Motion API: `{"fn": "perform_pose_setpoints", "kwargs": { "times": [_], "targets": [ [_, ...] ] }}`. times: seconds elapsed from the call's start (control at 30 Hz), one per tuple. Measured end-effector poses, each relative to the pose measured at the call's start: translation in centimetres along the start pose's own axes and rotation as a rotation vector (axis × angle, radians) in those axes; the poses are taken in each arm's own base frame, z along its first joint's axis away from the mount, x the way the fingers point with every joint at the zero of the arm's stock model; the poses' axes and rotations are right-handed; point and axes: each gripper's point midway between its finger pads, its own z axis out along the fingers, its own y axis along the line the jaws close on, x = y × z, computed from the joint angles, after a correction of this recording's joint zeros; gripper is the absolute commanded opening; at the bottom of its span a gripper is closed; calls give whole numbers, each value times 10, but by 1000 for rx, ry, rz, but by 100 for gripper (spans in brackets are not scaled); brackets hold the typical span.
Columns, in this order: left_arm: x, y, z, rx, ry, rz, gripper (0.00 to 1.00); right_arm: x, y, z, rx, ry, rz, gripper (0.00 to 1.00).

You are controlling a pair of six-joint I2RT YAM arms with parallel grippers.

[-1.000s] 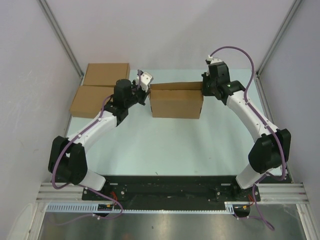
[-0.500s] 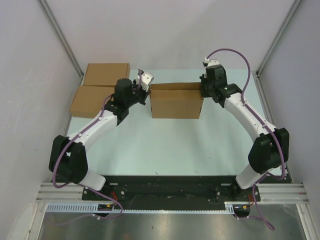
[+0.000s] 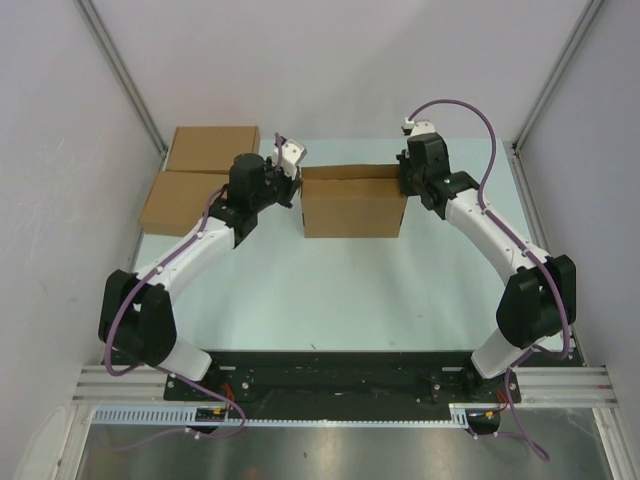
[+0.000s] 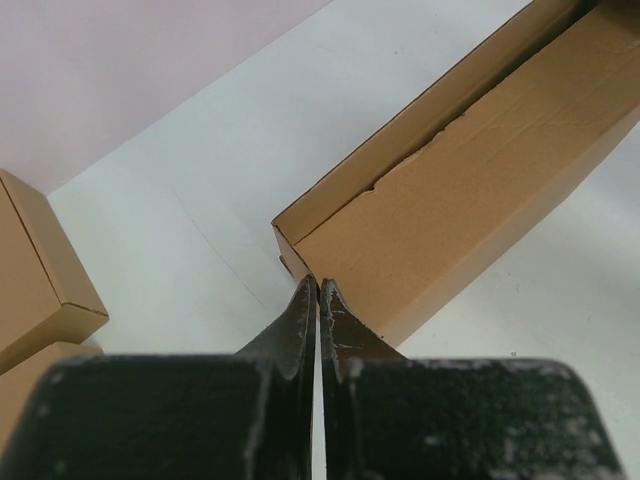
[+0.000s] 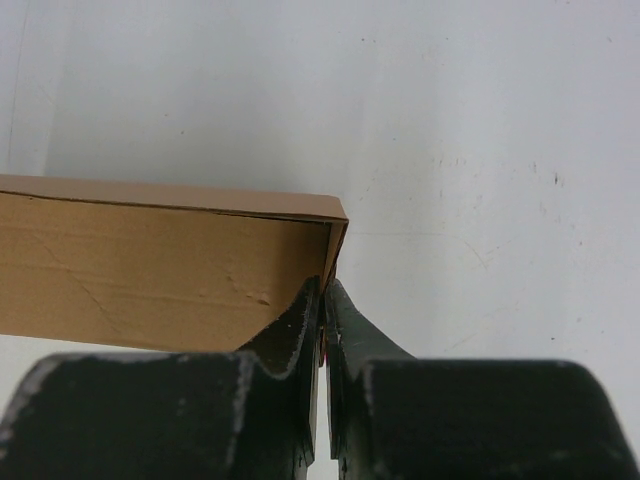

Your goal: Fold the paper box

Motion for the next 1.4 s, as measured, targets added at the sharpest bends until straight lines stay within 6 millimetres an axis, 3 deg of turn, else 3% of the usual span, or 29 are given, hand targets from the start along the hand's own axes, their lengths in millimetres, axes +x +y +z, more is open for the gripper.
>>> {"fn": "perform_pose_setpoints", "kwargs": {
  "times": [0.7,1.4],
  "targets": [
    [-16,-1,6,3,21,-124,0,1,-3,1,23,-6,-27,5],
    [-19,-3,11,-8,19,-268,0,1,-4,1,39,-7,-34,5]
  ]
}}
